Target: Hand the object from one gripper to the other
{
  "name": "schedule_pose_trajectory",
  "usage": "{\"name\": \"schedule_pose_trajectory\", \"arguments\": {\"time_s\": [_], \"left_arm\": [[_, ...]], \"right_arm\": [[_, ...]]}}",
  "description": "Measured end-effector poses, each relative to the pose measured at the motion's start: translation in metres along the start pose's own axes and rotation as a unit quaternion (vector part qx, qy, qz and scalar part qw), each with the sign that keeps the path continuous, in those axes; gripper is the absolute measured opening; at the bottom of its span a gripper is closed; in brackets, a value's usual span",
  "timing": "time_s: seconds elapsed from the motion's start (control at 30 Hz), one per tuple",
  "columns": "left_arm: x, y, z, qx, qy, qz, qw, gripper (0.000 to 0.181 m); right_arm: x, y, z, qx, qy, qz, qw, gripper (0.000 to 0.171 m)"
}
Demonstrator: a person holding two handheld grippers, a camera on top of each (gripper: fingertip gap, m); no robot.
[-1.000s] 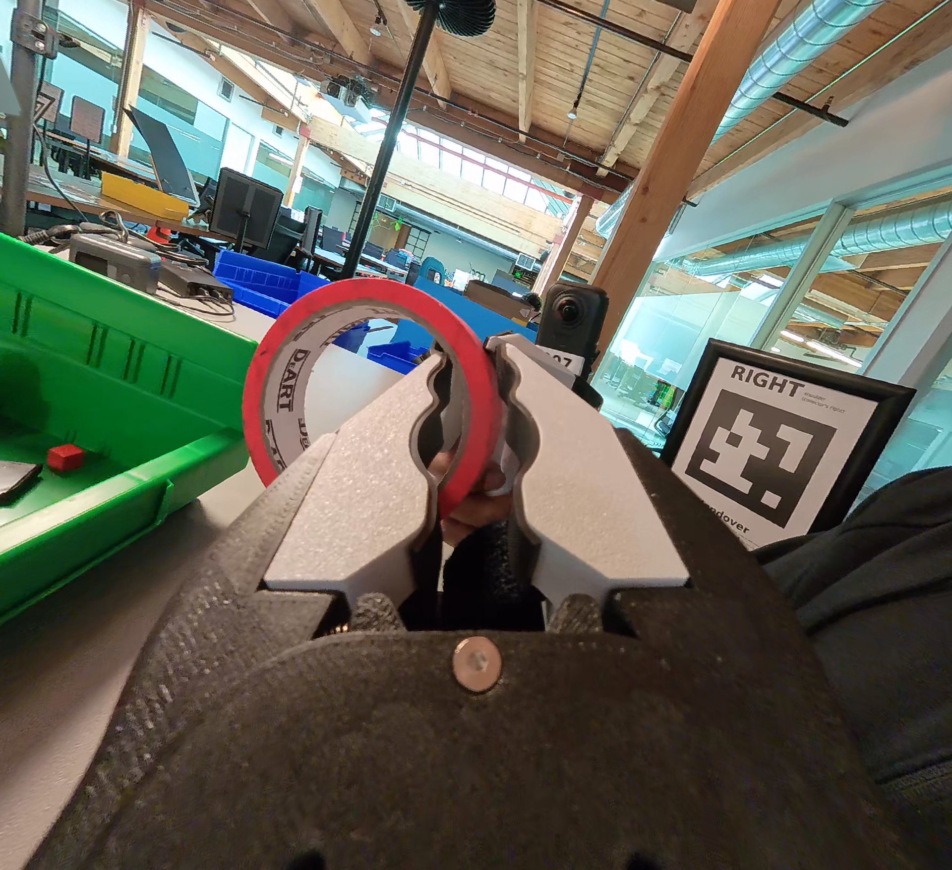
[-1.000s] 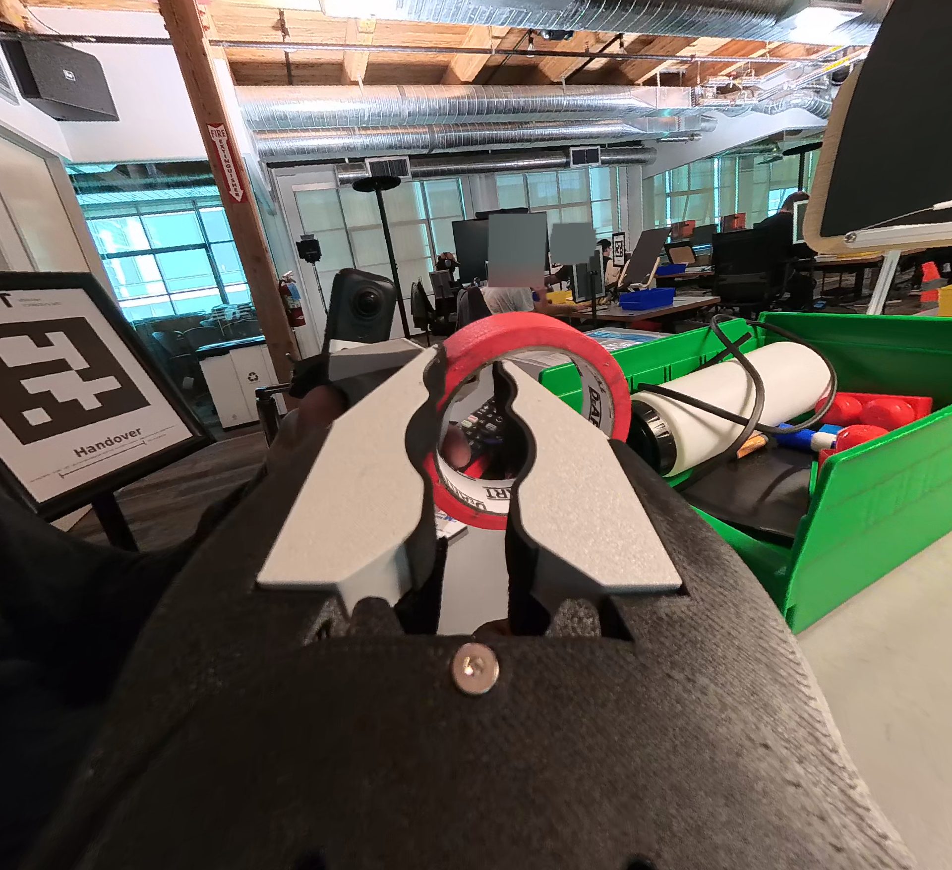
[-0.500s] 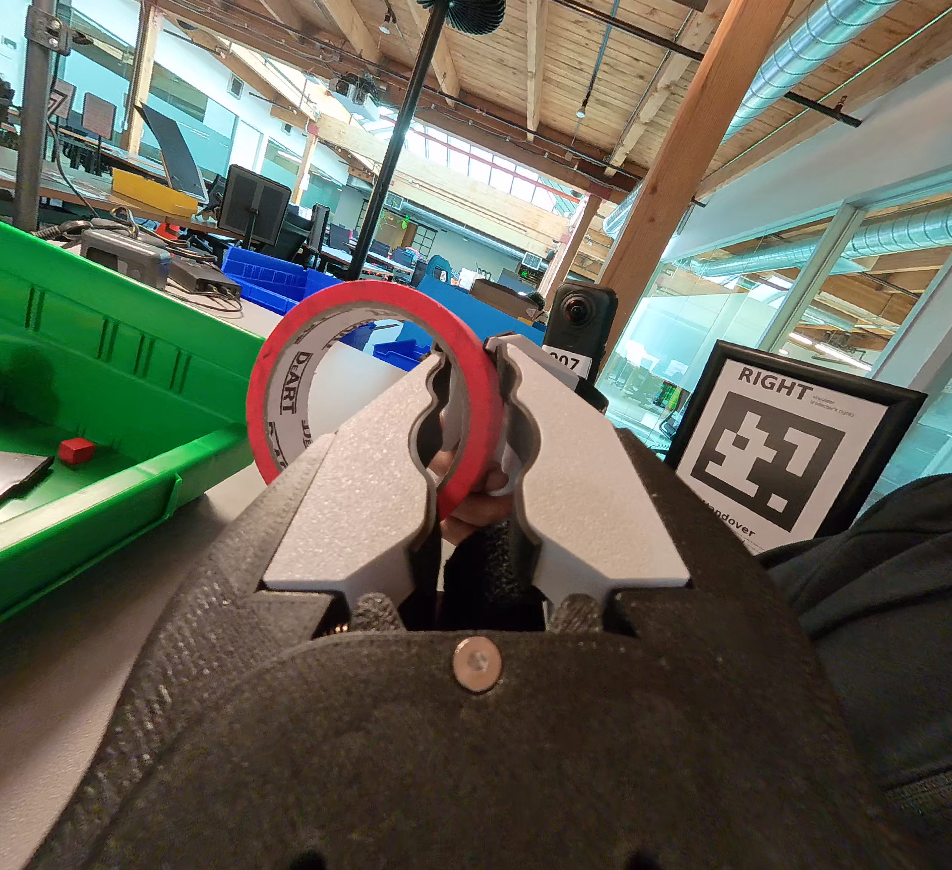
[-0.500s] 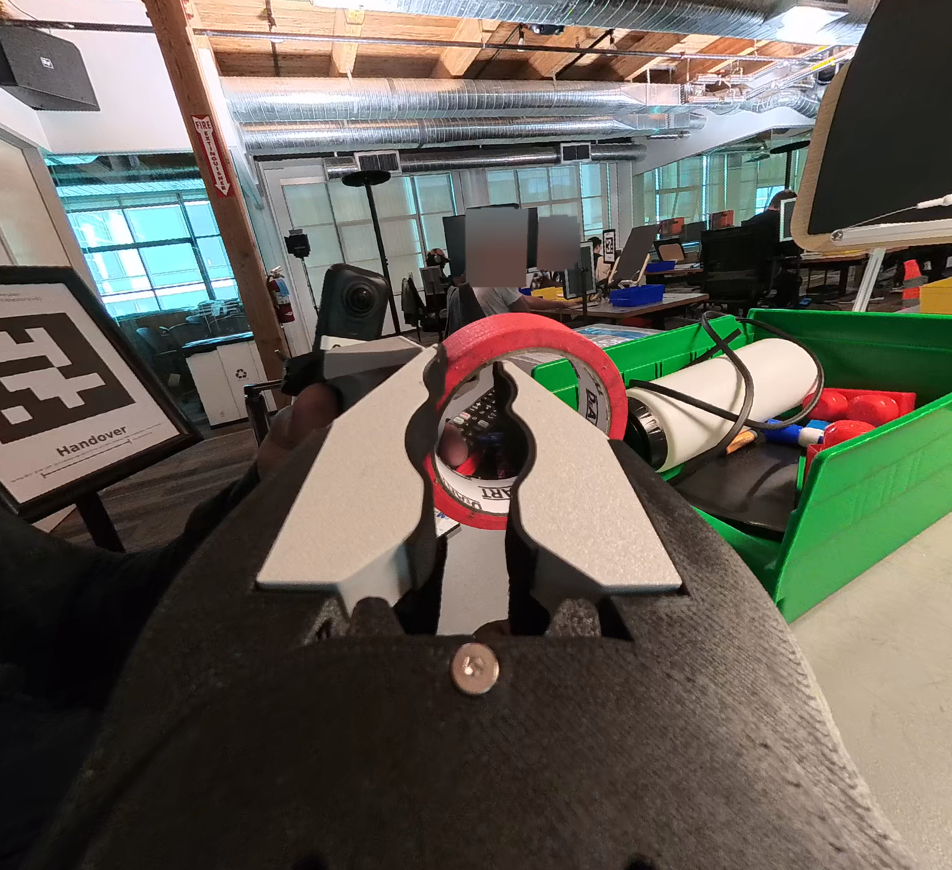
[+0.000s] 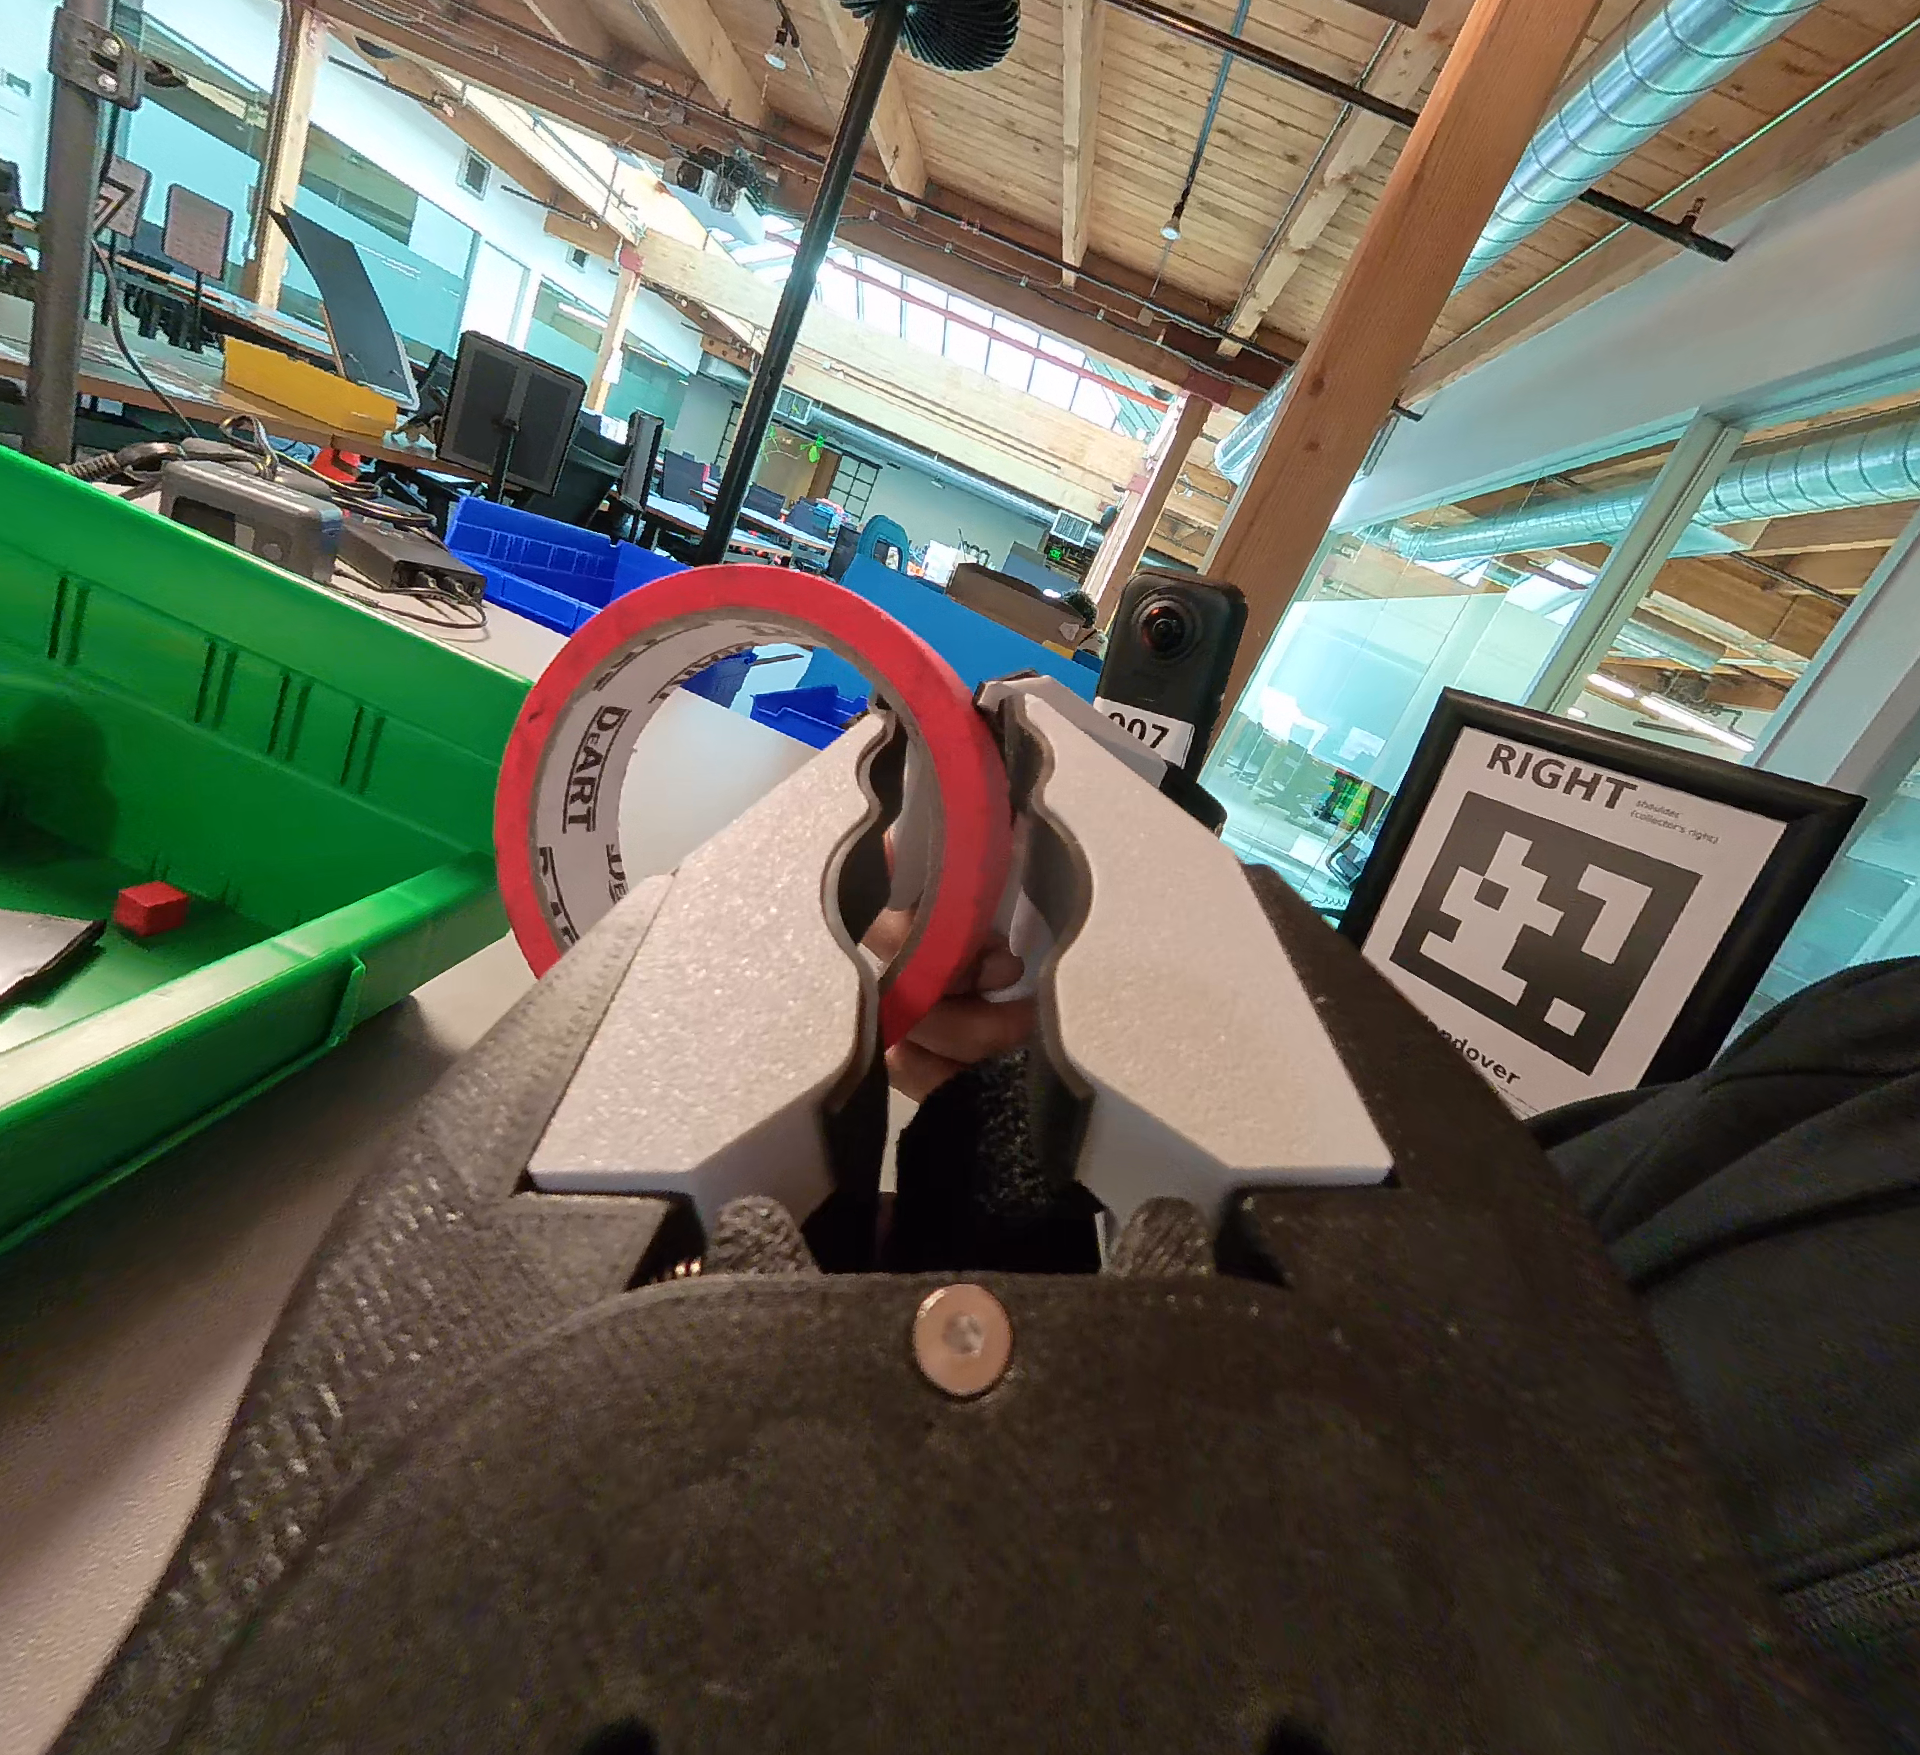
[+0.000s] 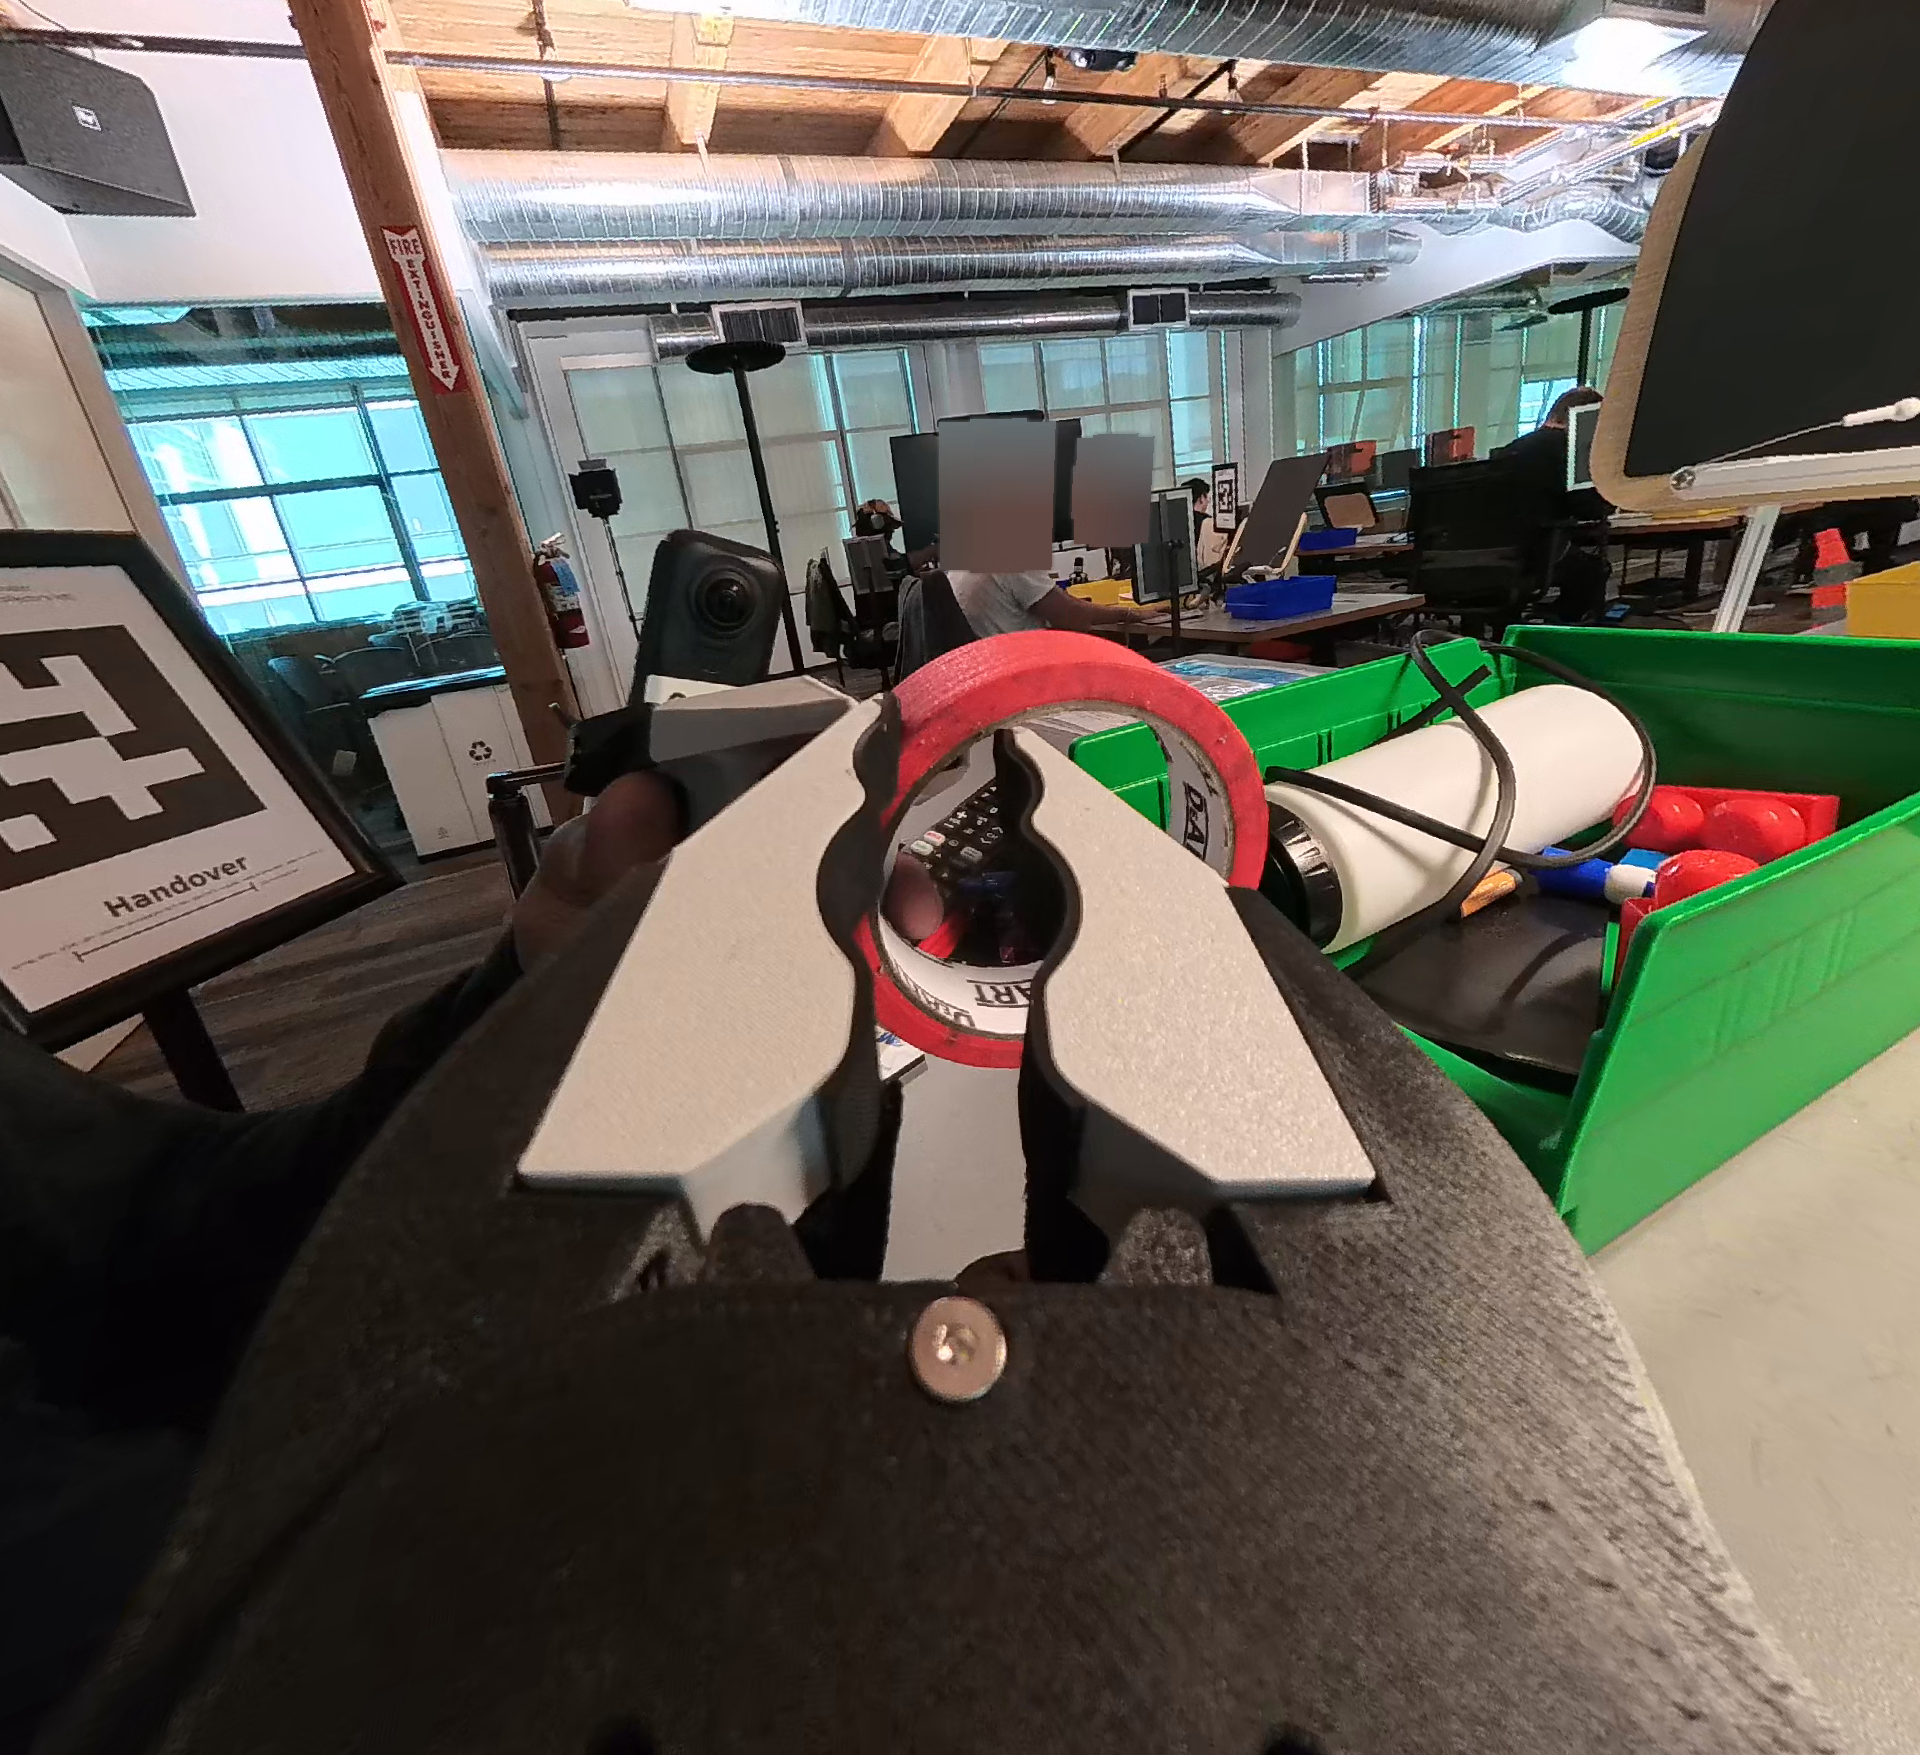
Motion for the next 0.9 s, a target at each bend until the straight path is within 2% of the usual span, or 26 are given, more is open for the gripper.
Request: {"name": "schedule_pose_trajectory", "arguments": {"time_s": [0.33,0.43,0.57,0.9], "left_arm": [[0.003,0.001,-0.003,0.028,-0.019,0.015,0.999,0.029],[0.003,0.001,-0.004,0.038,-0.022,0.026,0.999,0.027],[0.006,0.001,-0.005,0.040,-0.026,0.044,0.998,0.014],[0.001,-0.009,-0.002,0.003,-0.006,0.069,0.998,0.014]], "right_arm": [[-0.004,0.008,0.002,0.050,0.025,-0.016,0.998,0.016],[-0.003,0.010,0.002,0.060,0.023,-0.021,0.998,0.017],[-0.003,0.014,0.000,0.061,0.010,-0.043,0.997,0.017],[0.003,0.007,-0.005,-0.043,-0.031,-0.083,0.995,0.029]]}}
Point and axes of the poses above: each gripper's, where its closed fingertips meet, x back along the fingers, z out of its underside, y = z × x across the jaws, the point moved 10 cm from there along x, back along the fingers, and after that the axes turned 3 degrees about x, right-handed, at the moved point
